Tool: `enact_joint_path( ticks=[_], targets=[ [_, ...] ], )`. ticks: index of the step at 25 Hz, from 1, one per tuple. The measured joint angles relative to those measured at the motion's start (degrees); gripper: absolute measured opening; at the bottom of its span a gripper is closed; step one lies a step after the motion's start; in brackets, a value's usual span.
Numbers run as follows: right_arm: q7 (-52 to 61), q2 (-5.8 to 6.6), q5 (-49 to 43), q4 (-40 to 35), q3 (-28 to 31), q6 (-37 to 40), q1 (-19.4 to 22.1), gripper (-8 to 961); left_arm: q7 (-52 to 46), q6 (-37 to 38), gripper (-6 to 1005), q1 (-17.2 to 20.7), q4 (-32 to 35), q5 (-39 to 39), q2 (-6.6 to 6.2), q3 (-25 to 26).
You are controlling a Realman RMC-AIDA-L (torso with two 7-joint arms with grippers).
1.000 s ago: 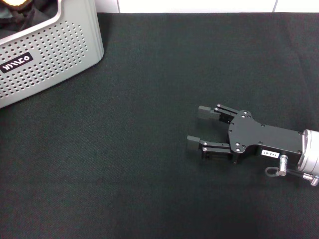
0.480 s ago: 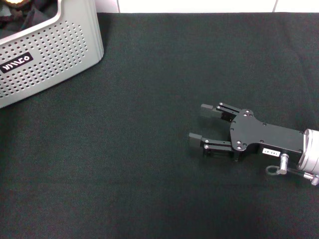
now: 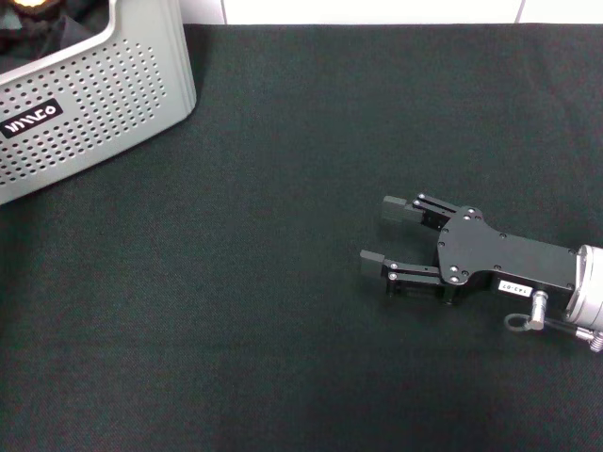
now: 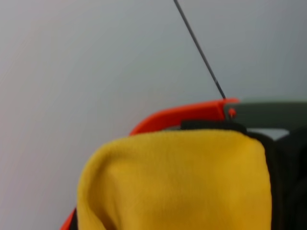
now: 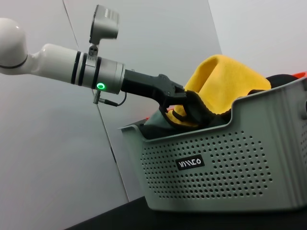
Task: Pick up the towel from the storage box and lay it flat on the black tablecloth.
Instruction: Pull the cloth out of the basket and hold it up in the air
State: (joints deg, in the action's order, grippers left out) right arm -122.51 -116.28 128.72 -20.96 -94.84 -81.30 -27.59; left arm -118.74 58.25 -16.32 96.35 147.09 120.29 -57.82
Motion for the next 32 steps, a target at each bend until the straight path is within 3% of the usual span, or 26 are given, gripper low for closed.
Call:
enact_joint_path(
  ticks=[6, 12, 14, 16, 18, 23, 27, 32],
  targets=[
    [-1.7, 0.00, 2.0, 0.0, -0.3, -1.4, 0.3, 867, -0.8, -0.7, 38, 3.9, 5.4, -11.5, 0.11, -0.3],
    [-8.0, 0.00, 4.4, -1.2, -0.8, -3.4, 1.1, 867, 5.6, 1.5, 24, 10.9, 11.3, -42.6, -0.19, 2.2],
    [-12.4, 0.00, 4.4, -2.4, -1.9, -1.2, 1.3, 867, 9.7, 5.3, 24, 12.4, 11.2, -54.5, -0.20, 3.3],
    [-16.9, 0.00, 4.9, -3.9, -3.4, 2.8, 1.4, 867, 10.5, 9.4, 24, 12.8, 11.1, -61.6, -0.26, 4.7],
    [-21.5, 0.00, 6.3, -6.7, -5.6, 7.9, 2.1, 867, 9.4, 13.4, 23, 12.6, 11.5, -64.4, -0.31, 6.5],
    [-27.4, 0.00, 7.7, -15.9, -8.6, 10.4, 5.7, 866, 5.2, 20.4, 23, 12.5, 12.4, -64.6, -0.30, 9.2],
    [-28.4, 0.01, 7.5, -21.1, -9.1, 10.8, 8.7, 866, 5.0, 23.2, 23, 13.0, 11.2, -63.4, -0.10, 7.7],
    [-29.5, 0.00, 8.1, -22.7, -9.5, 10.5, 8.4, 866, 5.4, 23.7, 24, 13.3, 9.7, -62.0, -0.06, 5.9]
  ],
)
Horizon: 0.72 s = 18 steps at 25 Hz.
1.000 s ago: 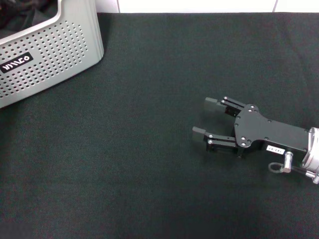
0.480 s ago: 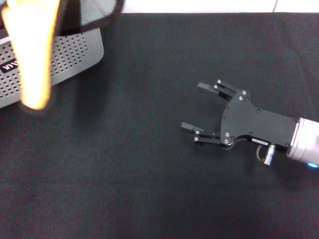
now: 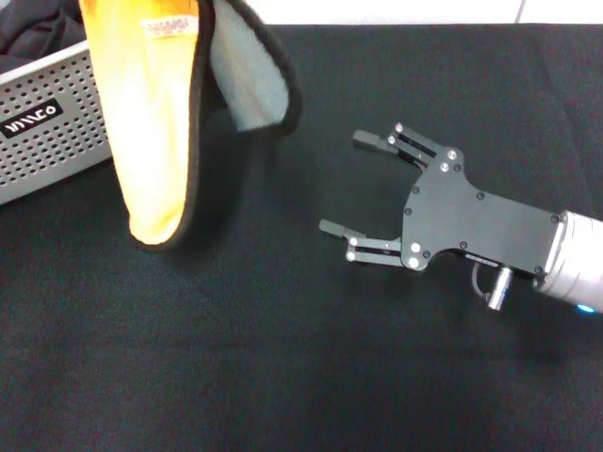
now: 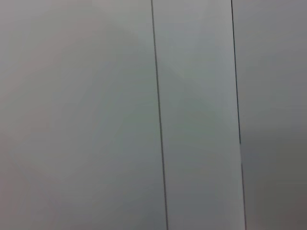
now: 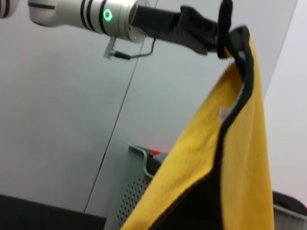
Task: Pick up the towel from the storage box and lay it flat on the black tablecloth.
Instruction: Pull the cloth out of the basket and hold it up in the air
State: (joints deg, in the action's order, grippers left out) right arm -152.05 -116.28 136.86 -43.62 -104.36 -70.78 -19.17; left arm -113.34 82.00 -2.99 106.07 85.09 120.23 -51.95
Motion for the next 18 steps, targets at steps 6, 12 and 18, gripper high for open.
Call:
enact_joint_path(
  ticks=[6, 12, 18],
  targets=[
    [-0.4, 0.00, 2.0, -2.2, -0.7, -1.3, -0.9, 866, 0.1, 0.0, 25, -0.6, -1.2, 0.4, -0.14, -0.5],
    [-0.4, 0.00, 4.9, -2.5, -1.6, -3.2, -2.5, 865, 1.1, 0.0, 25, -0.8, -2.1, 1.5, -0.12, -1.3],
    [-0.3, 0.00, 11.9, 4.0, -3.5, -7.0, -7.8, 865, 1.1, 0.0, 26, -1.5, -3.3, 1.5, -0.09, -1.6]
  ],
)
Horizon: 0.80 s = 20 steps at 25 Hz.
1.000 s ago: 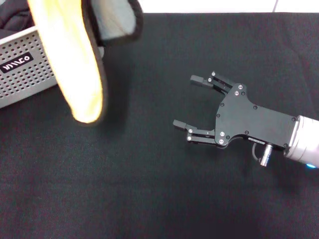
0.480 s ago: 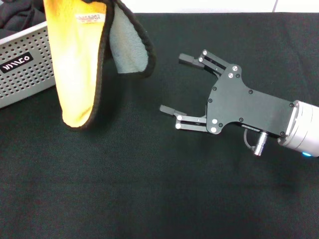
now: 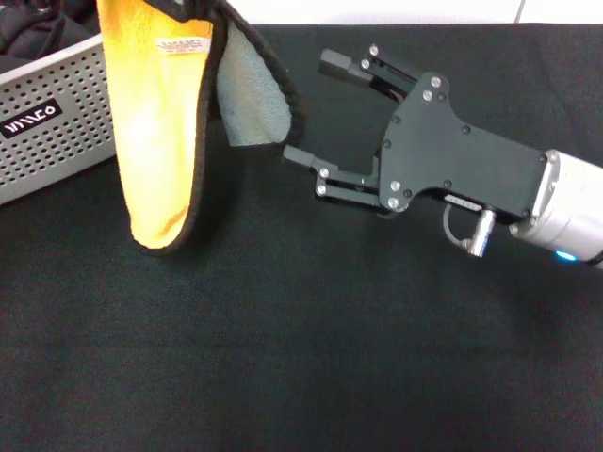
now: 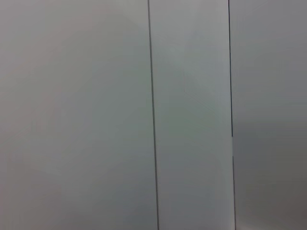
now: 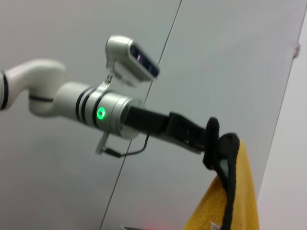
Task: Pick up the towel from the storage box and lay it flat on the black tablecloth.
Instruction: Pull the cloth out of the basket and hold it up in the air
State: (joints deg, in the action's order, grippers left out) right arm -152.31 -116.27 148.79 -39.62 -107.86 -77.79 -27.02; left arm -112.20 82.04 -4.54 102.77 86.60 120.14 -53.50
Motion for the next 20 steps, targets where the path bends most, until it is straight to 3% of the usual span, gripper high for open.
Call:
enact_joint_path(
  ticks=[2, 5, 16, 20],
  targets=[
    [0.3, 0.00, 1.4, 2.1, -0.6, -0.7, -1.7, 865, 0.0, 0.0, 26, -0.2, -0.3, 0.0, -0.05, -0.1],
    [0.4, -0.01, 2.7, 4.0, -1.2, -1.0, -3.0, 792, 0.3, 0.0, 26, -0.4, -0.4, 0.1, -0.04, -0.3],
    [0.4, 0.00, 3.6, 4.9, -1.6, -1.0, -2.2, 340, 0.7, 0.0, 28, -0.6, -0.6, 0.1, -0.06, -0.5],
    [0.5, 0.00, 3.7, 5.5, -1.4, -0.9, -2.3, 259, 0.7, 0.0, 28, -0.6, -0.6, 0.1, -0.08, -1.2]
  ],
)
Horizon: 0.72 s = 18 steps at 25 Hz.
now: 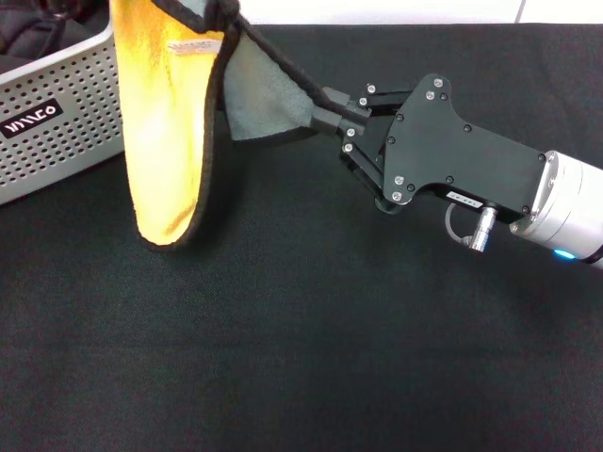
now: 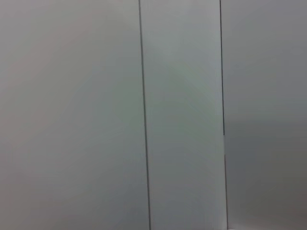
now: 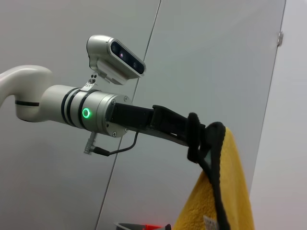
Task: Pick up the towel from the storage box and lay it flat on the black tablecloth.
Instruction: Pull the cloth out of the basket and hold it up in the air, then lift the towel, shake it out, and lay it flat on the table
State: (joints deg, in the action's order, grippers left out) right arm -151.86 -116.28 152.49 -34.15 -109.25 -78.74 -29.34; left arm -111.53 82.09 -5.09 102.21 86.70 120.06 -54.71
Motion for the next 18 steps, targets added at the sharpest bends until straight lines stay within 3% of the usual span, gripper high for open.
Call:
enact_joint_path(
  ticks=[12, 18],
  targets=[
    [0.0, 0.00, 1.5, 0.2, 0.0, -0.3, 0.5, 6, 0.2, 1.2, 29, 0.4, -1.2, 0.0, -0.03, -0.8],
    [0.1, 0.06, 3.5, -0.4, 1.9, -2.1, 4.0, 6, 2.9, 5.4, 30, 0.8, -6.1, 0.2, -0.10, -0.3]
  ],
)
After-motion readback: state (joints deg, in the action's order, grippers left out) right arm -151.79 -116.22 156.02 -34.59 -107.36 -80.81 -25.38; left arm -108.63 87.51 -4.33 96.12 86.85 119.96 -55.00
